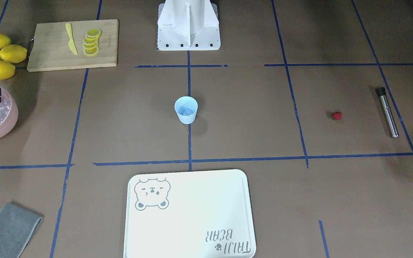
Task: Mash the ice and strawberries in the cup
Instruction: 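Grasp another ice cube from the bowl with the right gripper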
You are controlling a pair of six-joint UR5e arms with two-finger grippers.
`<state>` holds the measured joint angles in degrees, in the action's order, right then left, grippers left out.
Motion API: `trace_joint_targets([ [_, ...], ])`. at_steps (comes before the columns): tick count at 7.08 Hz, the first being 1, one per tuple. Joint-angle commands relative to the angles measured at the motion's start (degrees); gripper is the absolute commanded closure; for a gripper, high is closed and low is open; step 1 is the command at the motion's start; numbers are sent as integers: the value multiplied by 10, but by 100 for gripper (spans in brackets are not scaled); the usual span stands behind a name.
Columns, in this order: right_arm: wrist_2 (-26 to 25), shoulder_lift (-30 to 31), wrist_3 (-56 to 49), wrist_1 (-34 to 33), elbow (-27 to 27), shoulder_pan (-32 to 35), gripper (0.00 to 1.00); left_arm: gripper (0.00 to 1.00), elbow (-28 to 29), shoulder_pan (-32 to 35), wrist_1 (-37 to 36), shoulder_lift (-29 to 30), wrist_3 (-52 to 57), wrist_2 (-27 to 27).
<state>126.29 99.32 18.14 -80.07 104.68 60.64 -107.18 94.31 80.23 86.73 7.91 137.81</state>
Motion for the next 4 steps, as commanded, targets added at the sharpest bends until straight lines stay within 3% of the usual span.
trace_joint_targets([
  [1, 0, 0, 0, 0, -1, -1, 34, 0, -4, 0, -1, -1, 0, 0],
  [4, 3, -2, 0, 0, -4, -1, 34, 0, -7, 0, -2, -1, -2, 0],
])
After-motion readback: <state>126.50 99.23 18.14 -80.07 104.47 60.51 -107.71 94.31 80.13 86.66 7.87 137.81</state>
